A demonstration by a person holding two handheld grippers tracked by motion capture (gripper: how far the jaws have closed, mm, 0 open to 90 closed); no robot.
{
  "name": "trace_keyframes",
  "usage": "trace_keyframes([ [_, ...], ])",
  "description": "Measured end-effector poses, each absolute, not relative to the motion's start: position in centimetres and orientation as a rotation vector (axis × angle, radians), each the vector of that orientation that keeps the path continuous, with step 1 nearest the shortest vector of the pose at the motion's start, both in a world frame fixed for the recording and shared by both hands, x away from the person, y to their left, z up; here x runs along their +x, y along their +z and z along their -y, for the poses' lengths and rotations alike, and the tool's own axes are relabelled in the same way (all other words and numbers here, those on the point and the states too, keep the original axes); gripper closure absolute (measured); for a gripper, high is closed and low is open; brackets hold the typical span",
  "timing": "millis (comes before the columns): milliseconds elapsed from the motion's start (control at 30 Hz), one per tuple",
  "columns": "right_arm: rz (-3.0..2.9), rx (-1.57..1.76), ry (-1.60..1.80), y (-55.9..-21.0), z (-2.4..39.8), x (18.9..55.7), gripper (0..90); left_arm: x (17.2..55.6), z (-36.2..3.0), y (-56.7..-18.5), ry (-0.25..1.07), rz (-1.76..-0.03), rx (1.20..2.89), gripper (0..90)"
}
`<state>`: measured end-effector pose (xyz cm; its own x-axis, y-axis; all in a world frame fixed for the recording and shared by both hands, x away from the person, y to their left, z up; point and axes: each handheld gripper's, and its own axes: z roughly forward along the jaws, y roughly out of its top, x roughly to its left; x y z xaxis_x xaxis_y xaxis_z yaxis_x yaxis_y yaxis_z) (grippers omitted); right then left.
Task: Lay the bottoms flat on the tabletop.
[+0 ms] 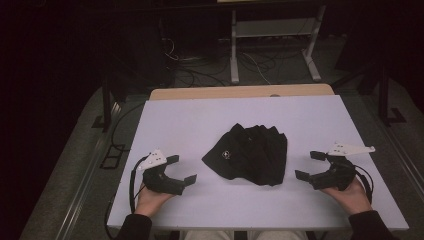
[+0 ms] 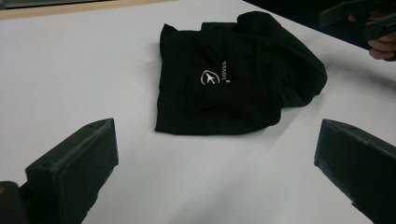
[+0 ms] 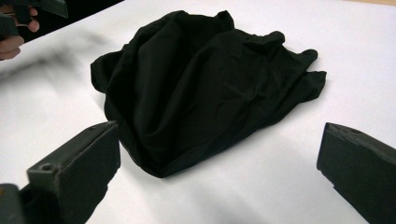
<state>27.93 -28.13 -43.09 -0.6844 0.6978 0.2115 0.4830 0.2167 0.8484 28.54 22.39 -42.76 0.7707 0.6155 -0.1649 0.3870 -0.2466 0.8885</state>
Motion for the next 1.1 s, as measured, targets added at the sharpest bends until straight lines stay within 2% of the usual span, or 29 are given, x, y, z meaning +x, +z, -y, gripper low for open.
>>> trace_keyframes([
  [1100,-2.262,1.116,1.478,-42.38,27.94,28.34,0.0,28.94,-22.55,-42.17,0.278,-0.777,1.868,0.0],
])
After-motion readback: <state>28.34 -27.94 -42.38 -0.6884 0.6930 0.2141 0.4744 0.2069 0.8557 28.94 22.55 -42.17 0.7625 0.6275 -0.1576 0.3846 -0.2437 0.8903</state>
